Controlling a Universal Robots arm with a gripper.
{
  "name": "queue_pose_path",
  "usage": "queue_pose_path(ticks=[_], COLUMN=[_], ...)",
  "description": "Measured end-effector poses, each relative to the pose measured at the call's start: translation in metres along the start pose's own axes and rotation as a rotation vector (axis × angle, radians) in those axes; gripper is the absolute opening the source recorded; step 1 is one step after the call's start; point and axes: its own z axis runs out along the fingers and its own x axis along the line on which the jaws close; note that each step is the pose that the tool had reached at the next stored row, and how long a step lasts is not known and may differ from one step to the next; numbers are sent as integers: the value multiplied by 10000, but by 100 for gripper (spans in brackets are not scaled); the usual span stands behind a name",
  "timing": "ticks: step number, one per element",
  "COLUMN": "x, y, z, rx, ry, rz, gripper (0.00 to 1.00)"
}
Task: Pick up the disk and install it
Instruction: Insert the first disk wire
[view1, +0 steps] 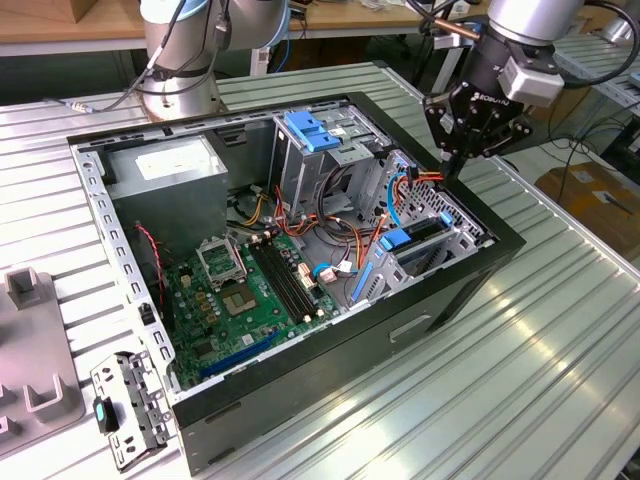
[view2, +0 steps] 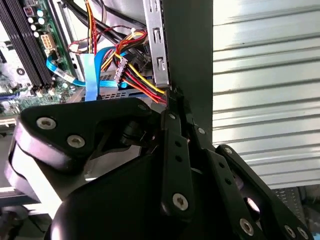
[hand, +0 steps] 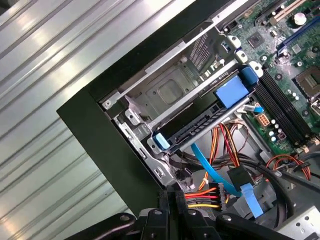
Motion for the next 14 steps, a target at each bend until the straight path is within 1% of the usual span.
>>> queue_pose_path(ticks=[1,2,3,5,7,9,11,14], x=[0,0,-3,-16,-17,-17,-23,-70], y=[0,0,2,13,14,14,18,59], z=[0,0,0,0,0,0,0,-1], rx=[-6,-19,-24,-26,-39,-55,-62,-55], ry=[-2,-5,-6,-7,-11,-16,-18,-10], rz=[135,409,508,548,827,1191,1347,1351], gripper=[16,16,16,16,16,16,16,16])
